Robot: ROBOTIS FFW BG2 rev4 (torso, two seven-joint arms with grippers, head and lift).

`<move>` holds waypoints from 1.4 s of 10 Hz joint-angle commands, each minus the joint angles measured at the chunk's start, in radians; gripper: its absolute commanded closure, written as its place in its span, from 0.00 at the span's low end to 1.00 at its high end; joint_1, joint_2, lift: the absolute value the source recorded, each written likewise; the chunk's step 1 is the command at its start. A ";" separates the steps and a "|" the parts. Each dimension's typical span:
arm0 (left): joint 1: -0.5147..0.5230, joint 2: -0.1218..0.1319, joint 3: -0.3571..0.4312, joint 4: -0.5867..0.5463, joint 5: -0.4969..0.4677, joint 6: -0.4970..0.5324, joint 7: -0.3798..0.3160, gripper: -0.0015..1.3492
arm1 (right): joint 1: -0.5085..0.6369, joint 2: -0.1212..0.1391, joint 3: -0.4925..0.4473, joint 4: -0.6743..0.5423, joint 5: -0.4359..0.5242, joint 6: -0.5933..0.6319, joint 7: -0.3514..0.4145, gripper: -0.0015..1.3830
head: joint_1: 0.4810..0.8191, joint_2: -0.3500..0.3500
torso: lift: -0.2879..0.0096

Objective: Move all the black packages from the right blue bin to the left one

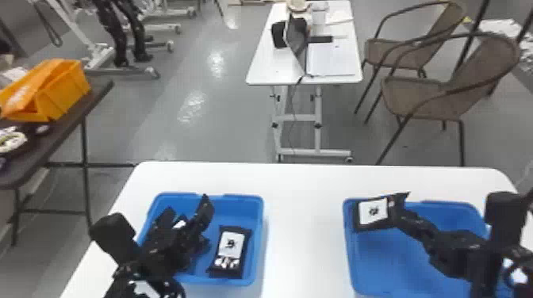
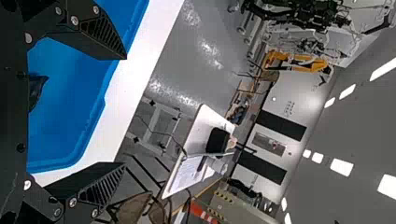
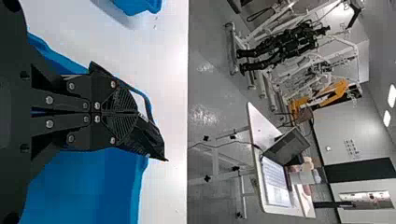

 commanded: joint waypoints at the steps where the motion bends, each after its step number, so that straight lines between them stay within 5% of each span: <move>1: -0.003 0.002 -0.002 0.000 0.001 0.001 0.000 0.17 | -0.009 -0.015 -0.004 -0.058 -0.061 0.034 -0.004 0.84 | 0.63 0.69 | 0.83; 4: -0.019 0.002 -0.003 0.001 0.056 0.014 0.001 0.17 | -0.119 -0.054 0.079 -0.031 -0.251 0.034 -0.006 0.84 | 0.63 0.73 | 0.83; 7: -0.039 0.007 -0.041 0.018 0.255 -0.020 0.029 0.17 | -0.288 -0.051 0.190 0.137 -0.349 -0.080 0.063 0.84 | 0.63 0.79 | 0.83; 11: -0.102 0.089 -0.221 0.052 0.685 -0.163 0.038 0.16 | -0.376 -0.043 0.268 0.229 -0.401 -0.155 0.075 0.84 | 0.63 0.79 | 0.83; 14: -0.151 0.109 -0.285 0.070 0.786 -0.160 0.009 0.16 | -0.403 -0.041 0.306 0.275 -0.452 -0.172 0.080 0.84 | 0.63 0.74 | 0.83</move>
